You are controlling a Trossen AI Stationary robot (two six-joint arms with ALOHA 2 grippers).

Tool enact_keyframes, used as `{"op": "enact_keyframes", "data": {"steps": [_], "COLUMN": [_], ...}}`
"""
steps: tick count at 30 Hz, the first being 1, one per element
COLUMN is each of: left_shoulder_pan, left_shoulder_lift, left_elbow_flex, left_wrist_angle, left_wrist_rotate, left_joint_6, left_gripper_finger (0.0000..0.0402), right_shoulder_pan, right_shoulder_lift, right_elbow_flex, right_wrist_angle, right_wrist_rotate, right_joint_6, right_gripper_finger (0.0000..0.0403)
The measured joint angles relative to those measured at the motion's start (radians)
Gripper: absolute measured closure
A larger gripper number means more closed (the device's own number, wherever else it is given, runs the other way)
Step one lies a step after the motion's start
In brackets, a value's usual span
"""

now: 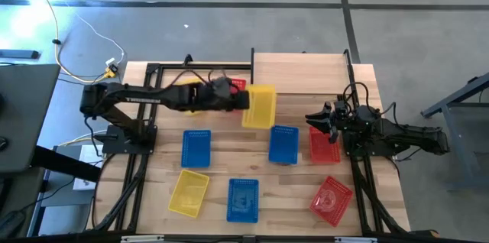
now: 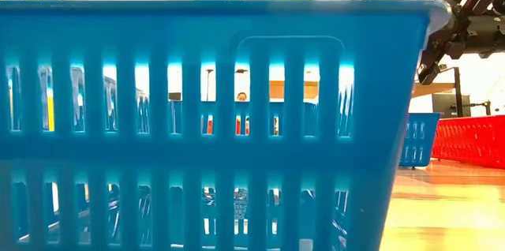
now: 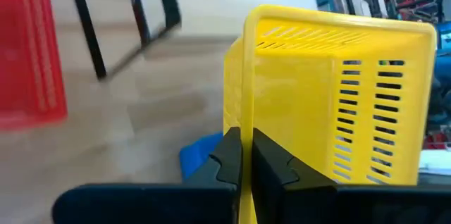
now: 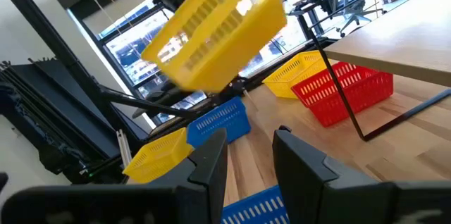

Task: Stack baskets on shelf by color
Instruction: Put the middle yellow bin on the shelf

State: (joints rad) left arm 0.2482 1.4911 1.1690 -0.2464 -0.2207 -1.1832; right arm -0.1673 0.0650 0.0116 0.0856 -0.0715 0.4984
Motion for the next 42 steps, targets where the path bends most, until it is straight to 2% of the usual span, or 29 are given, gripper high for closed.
{"op": "enact_keyframes", "data": {"steps": [9,18,23,28,42], "left_shoulder_pan": [0.151,0.279,0.301,0.3,0.31], "left_shoulder_lift": [0.011,0.042,0.075,0.136,0.232], "left_elbow_flex": [0.204,0.322,0.329,0.33,0.329], "left_wrist_angle": [-0.091,-0.127,-0.132,-0.132,-0.115], "left_wrist_rotate": [-0.001,0.01,0.067,0.115,0.16], "left_joint_6": [0.181,0.218,0.194,0.173,0.143], "left_gripper_finger": [0.04,0.0401,0.0401,0.0401,0.0401], "right_shoulder_pan": [0.0,0.0,0.0,0.0,0.0], "right_shoulder_lift": [0.0,0.0,0.0,0.0,0.0], "right_elbow_flex": [0.0,0.0,0.0,0.0,0.0], "right_wrist_angle": [-0.02,-0.067,-0.069,-0.068,-0.067], "right_wrist_rotate": [0.0,0.017,0.041,0.042,0.042], "right_joint_6": [0.0,0.0,0.003,0.081,0.089], "right_gripper_finger": [0.0302,0.0302,0.0302,0.0302,0.0302]}}
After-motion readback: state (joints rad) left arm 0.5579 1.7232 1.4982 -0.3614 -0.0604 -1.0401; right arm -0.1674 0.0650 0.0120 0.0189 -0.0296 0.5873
